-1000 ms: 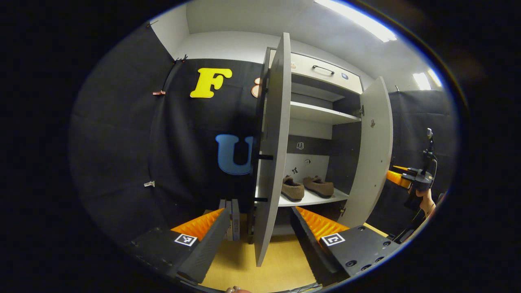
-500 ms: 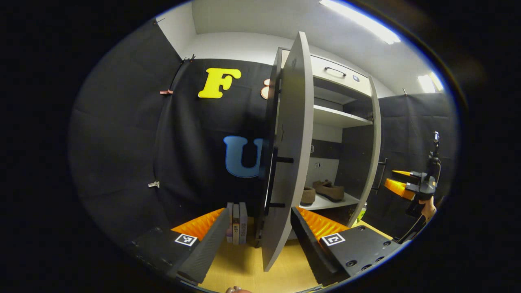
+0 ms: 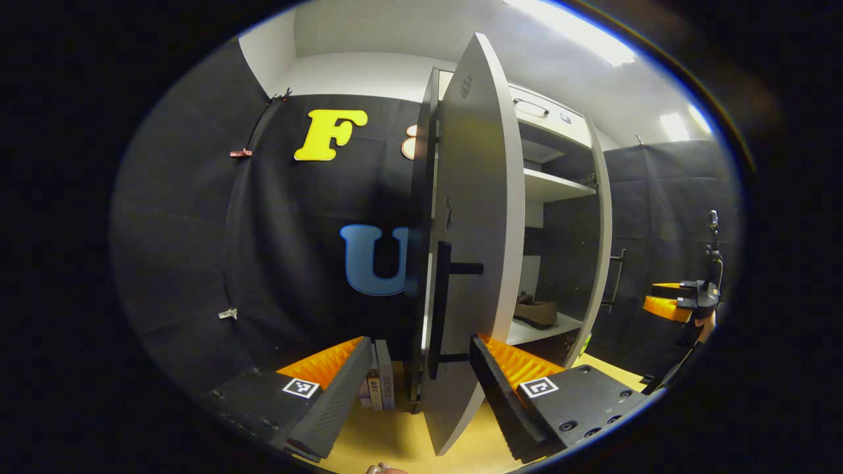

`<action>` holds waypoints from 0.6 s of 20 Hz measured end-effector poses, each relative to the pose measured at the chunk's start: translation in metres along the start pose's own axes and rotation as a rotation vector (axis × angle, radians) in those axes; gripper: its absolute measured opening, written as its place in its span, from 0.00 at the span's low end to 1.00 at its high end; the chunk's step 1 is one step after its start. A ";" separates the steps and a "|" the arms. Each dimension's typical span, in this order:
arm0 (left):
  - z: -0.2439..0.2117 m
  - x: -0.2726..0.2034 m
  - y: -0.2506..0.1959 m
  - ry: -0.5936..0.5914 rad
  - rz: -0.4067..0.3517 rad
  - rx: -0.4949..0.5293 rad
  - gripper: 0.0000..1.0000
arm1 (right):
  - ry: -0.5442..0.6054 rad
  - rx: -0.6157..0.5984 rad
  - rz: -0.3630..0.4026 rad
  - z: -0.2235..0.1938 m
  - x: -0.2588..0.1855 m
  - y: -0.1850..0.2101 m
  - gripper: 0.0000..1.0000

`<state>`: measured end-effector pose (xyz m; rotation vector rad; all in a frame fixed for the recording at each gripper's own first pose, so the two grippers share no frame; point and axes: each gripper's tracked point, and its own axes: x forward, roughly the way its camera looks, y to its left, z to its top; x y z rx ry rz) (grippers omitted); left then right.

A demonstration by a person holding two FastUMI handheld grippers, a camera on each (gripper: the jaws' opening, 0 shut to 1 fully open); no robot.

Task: Grab one shoe with the right hand and put it into the shoe cabinet, grab the other shoe with the left hand and put it into the shoe cabinet; then close the right door with the right hand and the left door with the left hand.

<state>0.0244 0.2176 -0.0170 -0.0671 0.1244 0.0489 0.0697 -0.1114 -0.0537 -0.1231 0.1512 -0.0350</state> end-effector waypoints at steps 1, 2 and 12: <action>0.000 -0.001 -0.002 -0.003 -0.003 -0.005 0.95 | 0.006 -0.006 -0.008 -0.002 -0.001 -0.003 0.98; 0.001 0.001 -0.004 -0.009 -0.008 -0.009 0.95 | 0.012 -0.012 -0.015 -0.005 -0.001 -0.006 0.98; -0.004 0.015 -0.066 -0.010 -0.112 -0.027 0.94 | 0.022 -0.012 0.032 -0.014 0.021 -0.004 0.98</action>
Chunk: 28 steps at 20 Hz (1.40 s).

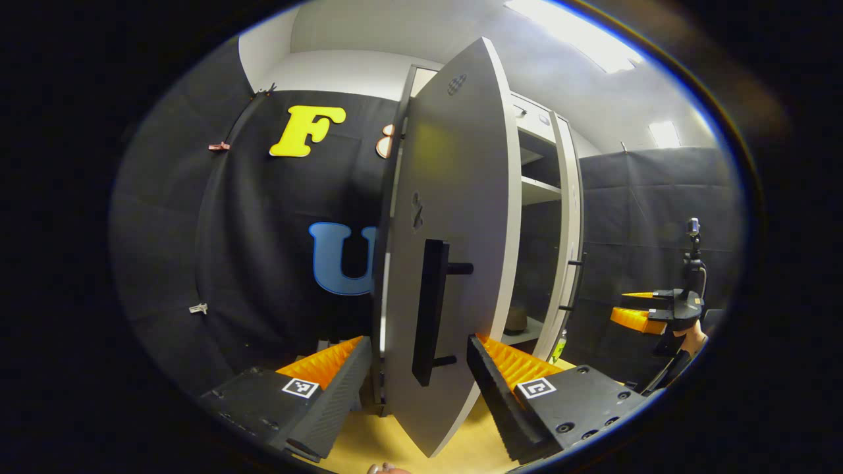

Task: Grab one shoe with the right hand and put it into the shoe cabinet, grab the other shoe with the left hand and put it into the shoe cabinet; then close the right door with the right hand and the left door with the left hand.

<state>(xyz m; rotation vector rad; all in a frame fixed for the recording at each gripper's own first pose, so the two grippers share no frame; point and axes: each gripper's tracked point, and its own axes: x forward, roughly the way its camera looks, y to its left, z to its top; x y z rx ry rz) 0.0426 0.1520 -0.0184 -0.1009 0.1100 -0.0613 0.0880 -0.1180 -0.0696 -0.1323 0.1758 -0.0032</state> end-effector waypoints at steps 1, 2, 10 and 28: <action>0.000 0.004 -0.006 -0.001 0.002 0.004 0.93 | 0.001 0.001 0.004 -0.001 0.001 0.000 0.98; 0.001 0.012 -0.011 -0.001 0.005 0.017 0.94 | 0.006 0.002 0.010 -0.004 0.003 -0.001 0.98; -0.010 0.083 -0.086 0.034 -0.100 0.097 0.95 | 0.023 -0.009 0.002 -0.014 0.005 -0.026 0.98; 0.000 0.045 -0.086 0.011 -0.076 0.015 0.95 | 0.027 0.031 0.068 -0.018 -0.011 -0.006 0.98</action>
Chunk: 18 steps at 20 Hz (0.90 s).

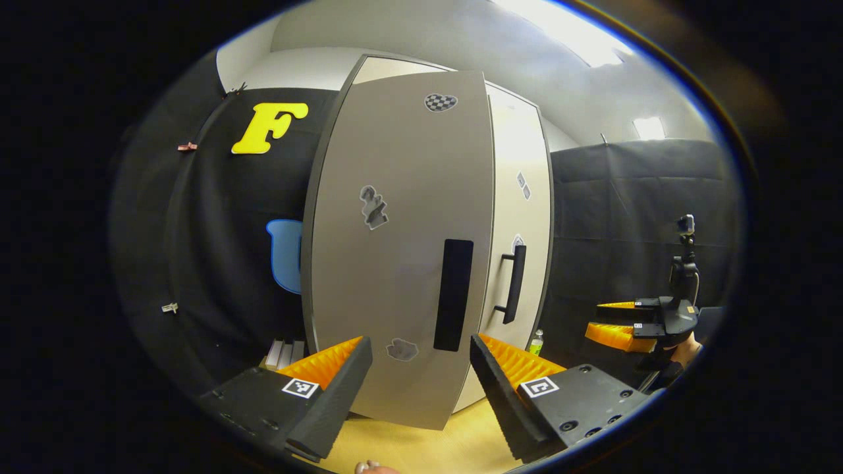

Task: Grab one shoe with the right hand and put it into the shoe cabinet, grab the other shoe with the left hand and put it into the shoe cabinet; then close the right door with the right hand and the left door with the left hand.

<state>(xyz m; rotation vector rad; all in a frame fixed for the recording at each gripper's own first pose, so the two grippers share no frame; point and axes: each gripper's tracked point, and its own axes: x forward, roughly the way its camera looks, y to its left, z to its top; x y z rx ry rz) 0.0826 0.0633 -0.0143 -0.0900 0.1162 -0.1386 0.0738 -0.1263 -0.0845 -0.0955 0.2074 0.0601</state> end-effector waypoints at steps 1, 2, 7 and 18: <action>0.001 -0.003 -0.003 -0.006 -0.010 -0.005 0.95 | 0.003 0.001 0.001 -0.001 -0.002 0.000 0.98; 0.001 -0.005 -0.007 -0.010 -0.021 -0.013 0.95 | 0.005 0.002 0.002 -0.002 -0.003 0.001 0.98; -0.001 -0.009 0.001 -0.010 0.033 -0.002 0.95 | -0.014 0.000 0.011 0.003 -0.008 0.003 0.98; -0.004 -0.019 -0.005 -0.011 0.070 -0.020 0.95 | -0.040 0.022 0.075 0.006 0.003 0.009 0.98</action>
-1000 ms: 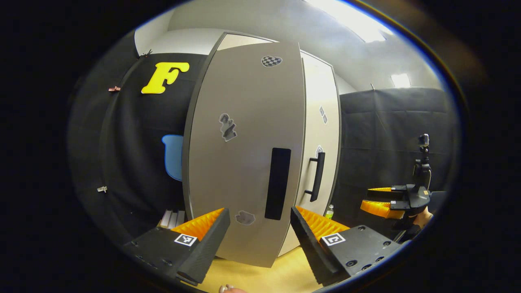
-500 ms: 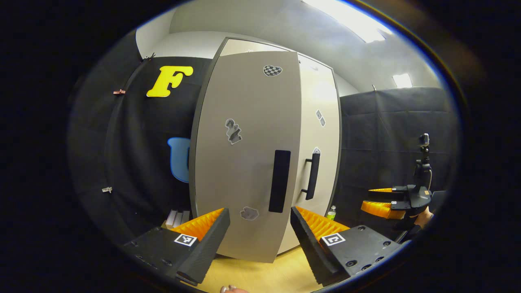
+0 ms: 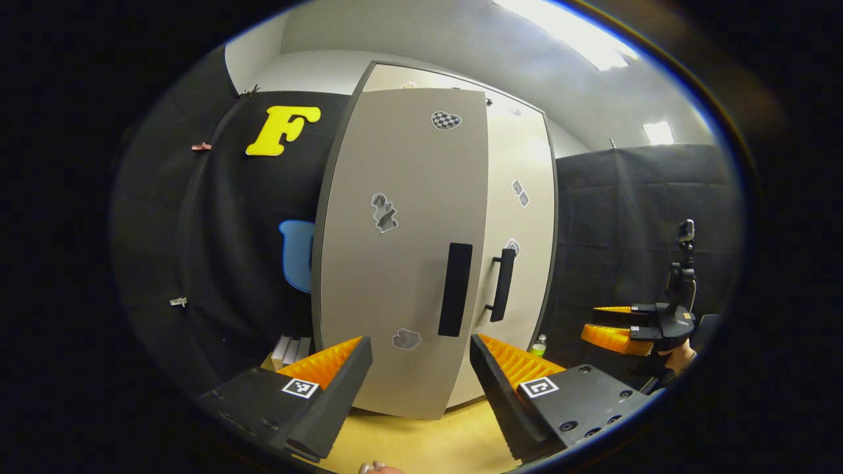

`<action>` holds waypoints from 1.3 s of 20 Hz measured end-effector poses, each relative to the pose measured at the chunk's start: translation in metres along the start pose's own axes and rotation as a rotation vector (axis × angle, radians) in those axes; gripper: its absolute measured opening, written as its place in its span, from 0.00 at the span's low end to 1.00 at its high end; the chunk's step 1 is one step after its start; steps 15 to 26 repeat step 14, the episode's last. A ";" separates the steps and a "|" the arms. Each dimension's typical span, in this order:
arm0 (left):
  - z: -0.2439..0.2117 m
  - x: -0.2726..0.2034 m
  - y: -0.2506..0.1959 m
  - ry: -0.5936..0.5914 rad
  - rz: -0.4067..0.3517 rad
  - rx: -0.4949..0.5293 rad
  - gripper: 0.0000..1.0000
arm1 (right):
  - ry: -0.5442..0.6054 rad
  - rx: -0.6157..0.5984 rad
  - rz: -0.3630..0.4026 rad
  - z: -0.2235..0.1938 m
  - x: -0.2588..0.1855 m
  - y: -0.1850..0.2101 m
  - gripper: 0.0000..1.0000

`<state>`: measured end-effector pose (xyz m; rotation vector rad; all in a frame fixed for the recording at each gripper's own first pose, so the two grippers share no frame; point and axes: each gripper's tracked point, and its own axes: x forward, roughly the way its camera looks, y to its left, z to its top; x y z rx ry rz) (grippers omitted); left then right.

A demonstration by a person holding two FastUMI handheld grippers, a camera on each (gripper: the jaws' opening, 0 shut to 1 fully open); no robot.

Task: Grab one shoe with the right hand and put it into the shoe cabinet, grab the other shoe with the left hand and put it into the shoe cabinet; then close the right door with the right hand and the left door with the left hand.

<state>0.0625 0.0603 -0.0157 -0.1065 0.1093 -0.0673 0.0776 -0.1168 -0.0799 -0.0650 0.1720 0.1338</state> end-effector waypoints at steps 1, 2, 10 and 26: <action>0.000 -0.001 0.001 0.002 0.003 -0.002 0.95 | 0.003 -0.004 0.007 -0.001 0.002 0.001 0.98; -0.001 -0.002 0.001 0.002 0.005 -0.006 0.95 | 0.006 -0.005 0.014 -0.002 0.003 0.003 0.98; 0.001 0.001 0.005 0.002 0.028 0.000 0.95 | 0.010 -0.004 0.042 -0.004 0.015 0.008 0.98; 0.001 0.002 0.000 0.002 0.016 -0.008 0.95 | 0.018 0.001 0.040 -0.007 0.018 0.007 0.98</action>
